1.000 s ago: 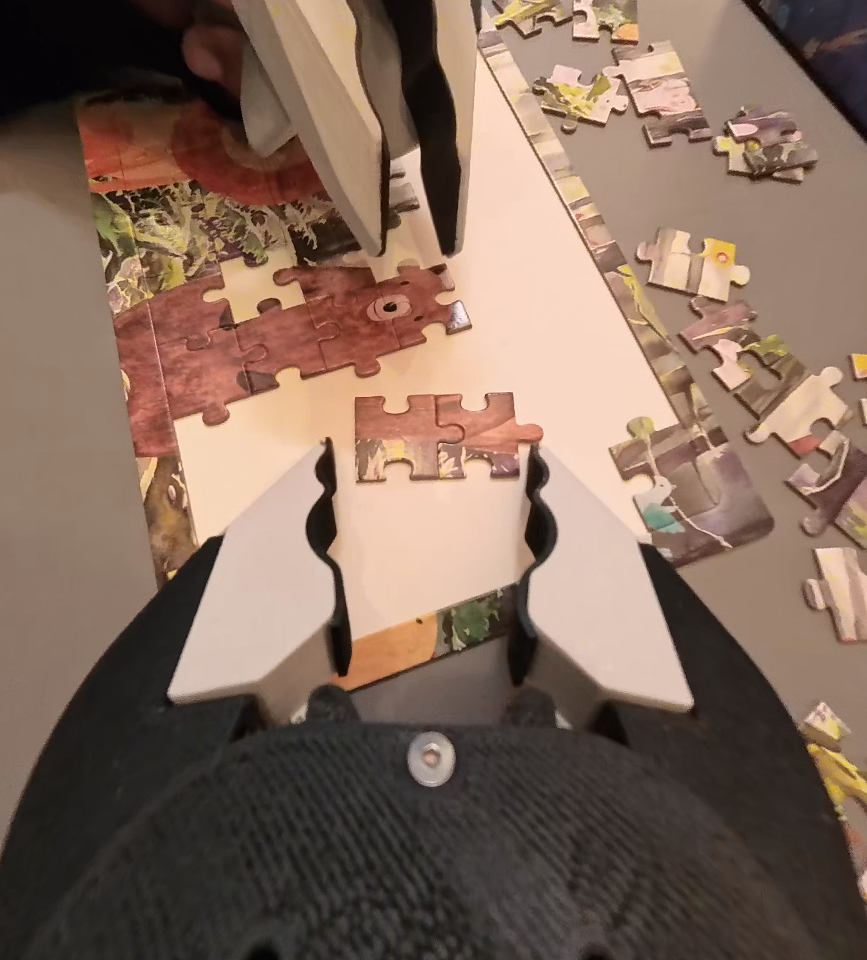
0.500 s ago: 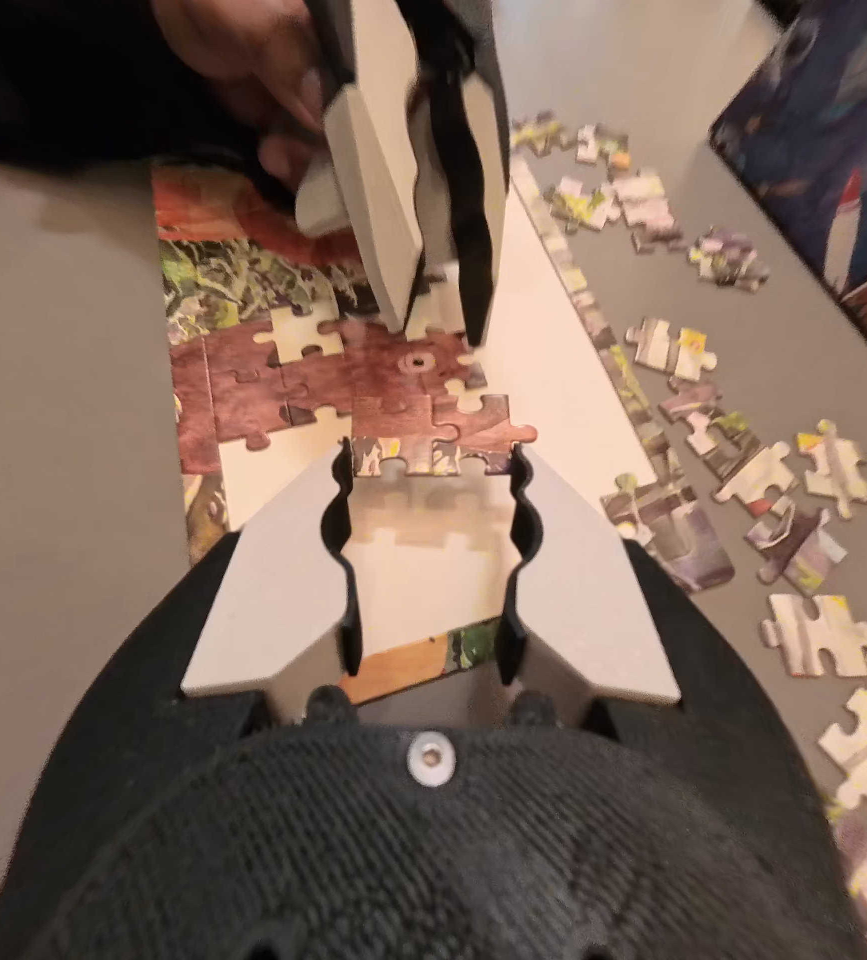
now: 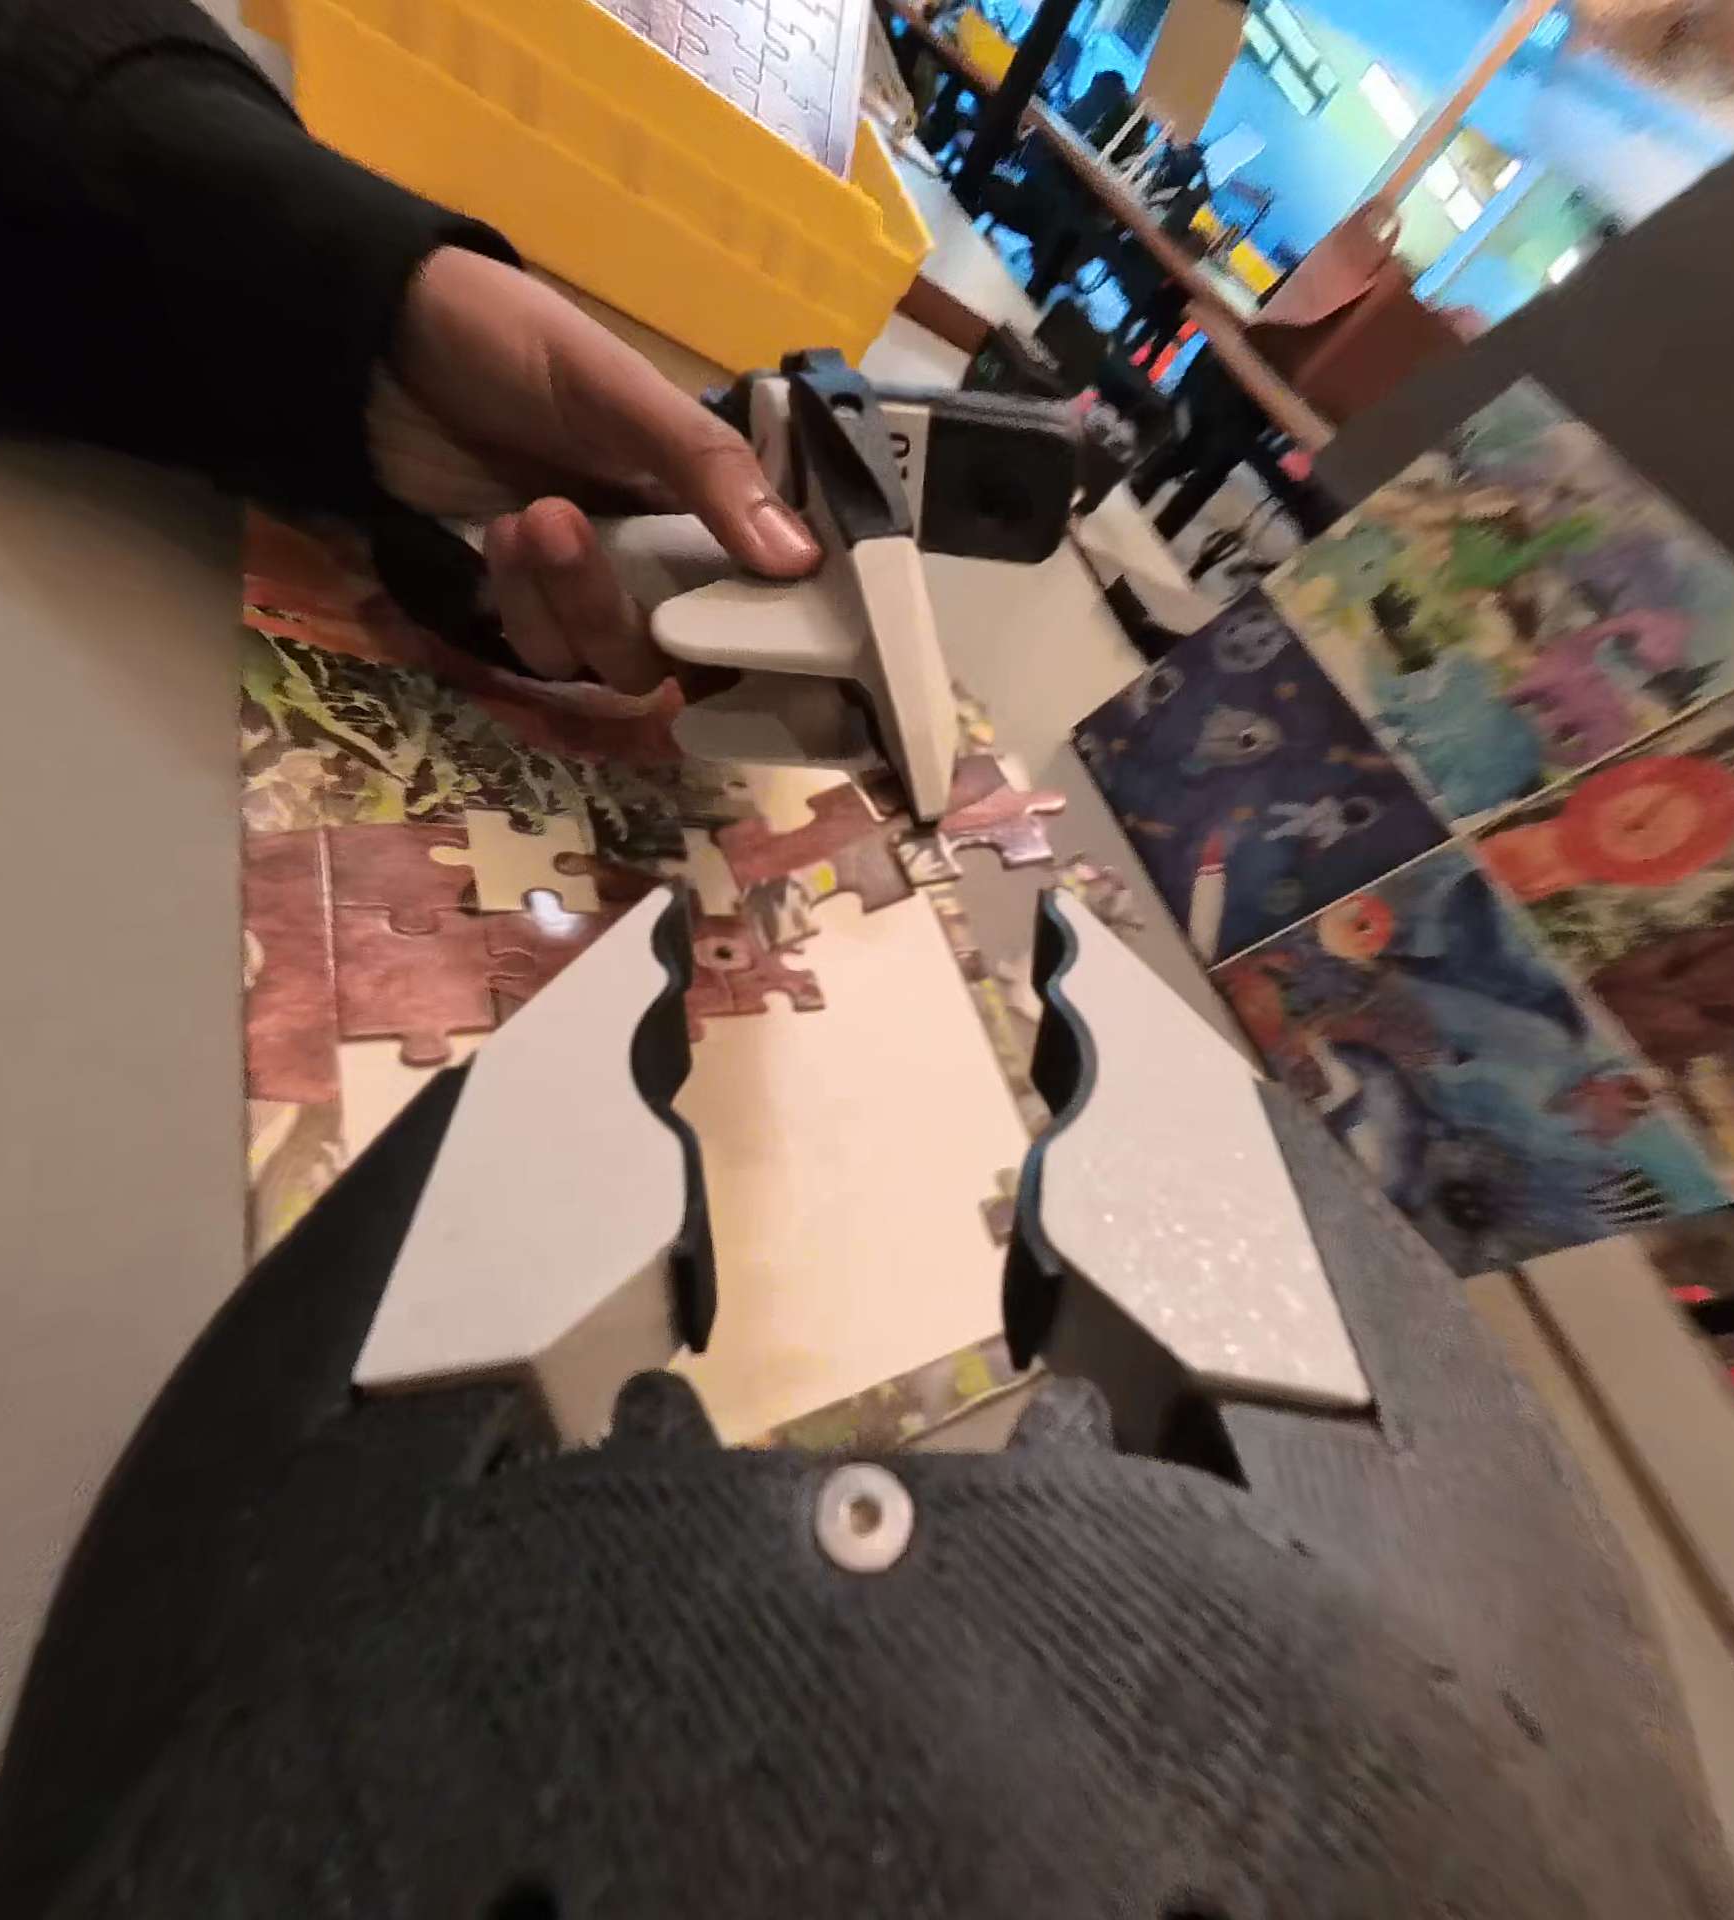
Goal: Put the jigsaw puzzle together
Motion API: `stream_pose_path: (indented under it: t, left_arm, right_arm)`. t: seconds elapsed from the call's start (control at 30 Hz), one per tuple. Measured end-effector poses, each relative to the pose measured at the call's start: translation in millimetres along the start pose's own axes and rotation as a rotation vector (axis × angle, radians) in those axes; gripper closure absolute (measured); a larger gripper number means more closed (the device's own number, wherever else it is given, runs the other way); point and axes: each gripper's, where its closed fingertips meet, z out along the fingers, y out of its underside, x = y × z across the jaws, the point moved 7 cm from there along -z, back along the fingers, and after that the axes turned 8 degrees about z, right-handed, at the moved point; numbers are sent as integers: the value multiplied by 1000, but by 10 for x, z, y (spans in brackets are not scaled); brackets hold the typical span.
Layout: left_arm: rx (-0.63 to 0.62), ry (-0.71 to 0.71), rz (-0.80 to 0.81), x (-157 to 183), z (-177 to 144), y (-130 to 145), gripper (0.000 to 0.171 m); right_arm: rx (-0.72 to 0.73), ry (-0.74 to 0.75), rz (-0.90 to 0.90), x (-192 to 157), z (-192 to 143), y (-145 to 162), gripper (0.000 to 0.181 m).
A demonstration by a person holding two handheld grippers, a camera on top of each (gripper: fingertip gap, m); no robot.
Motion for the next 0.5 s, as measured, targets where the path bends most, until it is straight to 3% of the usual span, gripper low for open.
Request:
stream_pose_path:
  t: [0.07,0.17,0.23,0.33,0.5]
  left_arm:
    - [59,4,-16,0,-62,-53,171]
    - [98,0,-10,-5,-108,-87,171]
    - [114,-7,6,-7,-125,-104,171]
    - [125,-15,27,-9,-146,-122,171]
    - [155,32,26,24,-149,-143,171]
  right_arm:
    - [23,120,-135,-41,-13,-52,122]
    - [115,301,-255,-113,8,-57,147]
    - [67,308,-277,-157,76,24,151]
    - [-19,243,-141,-134,152,123,144]
    - [-4,87,261,3,113,150,126]
